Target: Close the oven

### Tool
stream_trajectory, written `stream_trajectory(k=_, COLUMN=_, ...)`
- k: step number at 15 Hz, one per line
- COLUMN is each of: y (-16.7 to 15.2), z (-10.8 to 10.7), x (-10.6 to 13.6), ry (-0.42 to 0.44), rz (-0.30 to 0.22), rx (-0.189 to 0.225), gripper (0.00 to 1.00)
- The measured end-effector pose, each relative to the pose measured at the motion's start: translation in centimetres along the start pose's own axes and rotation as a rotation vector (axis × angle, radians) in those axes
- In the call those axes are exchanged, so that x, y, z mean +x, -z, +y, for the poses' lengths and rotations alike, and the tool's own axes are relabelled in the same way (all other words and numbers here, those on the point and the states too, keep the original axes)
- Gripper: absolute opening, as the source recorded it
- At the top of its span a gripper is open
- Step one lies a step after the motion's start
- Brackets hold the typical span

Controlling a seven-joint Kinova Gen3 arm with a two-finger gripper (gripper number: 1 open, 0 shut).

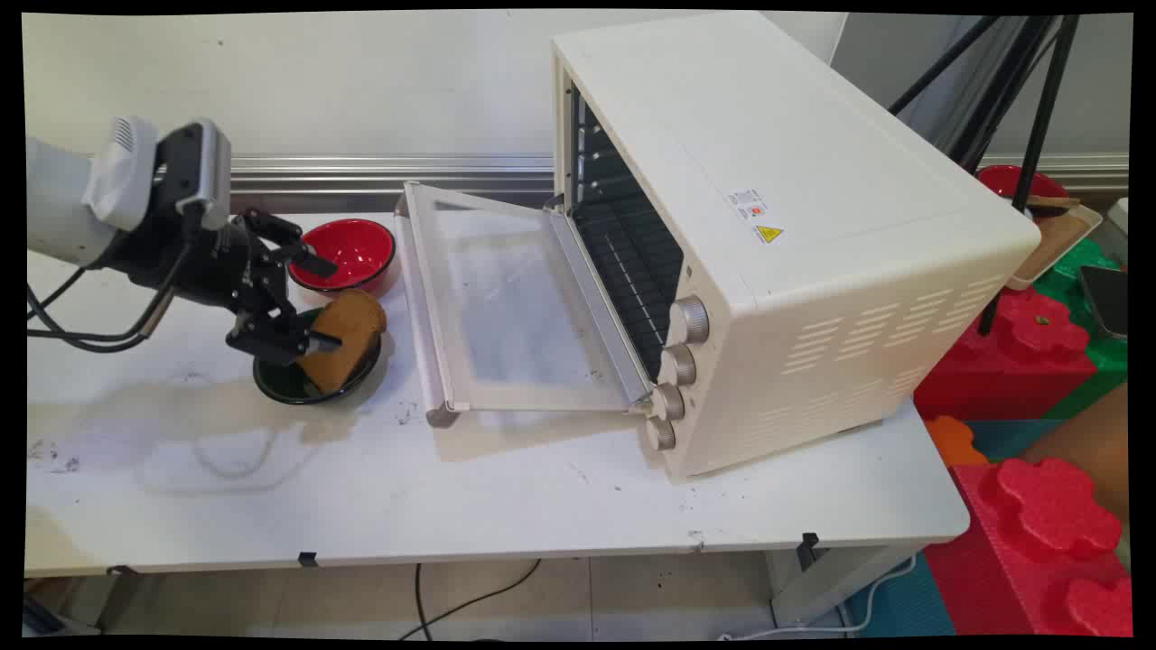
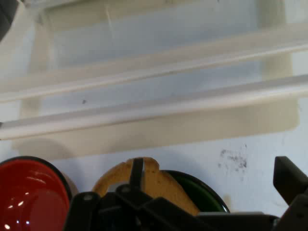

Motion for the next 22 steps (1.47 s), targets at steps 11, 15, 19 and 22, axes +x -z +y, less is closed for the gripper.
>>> stream_trajectory(k=11, y=-3.9, z=1.6, x=-0.2, ry=0.002, rz=-0.091, rx=-0.084, gripper=1.00)
stream_trajectory(k=15, y=-5.5, z=2.2, x=0.1, ry=0.007, rz=-0.099, rx=-0.101, gripper=1.00)
stream_trajectory(k=19, y=-6.7, z=2.6, x=0.1, ry=0.019, rz=-0.111, rx=-0.115, gripper=1.00)
stream_trajectory(k=22, y=-7.6, z=2.9, x=0.2, ry=0.034, rz=-0.117, rx=-0.119, gripper=1.00)
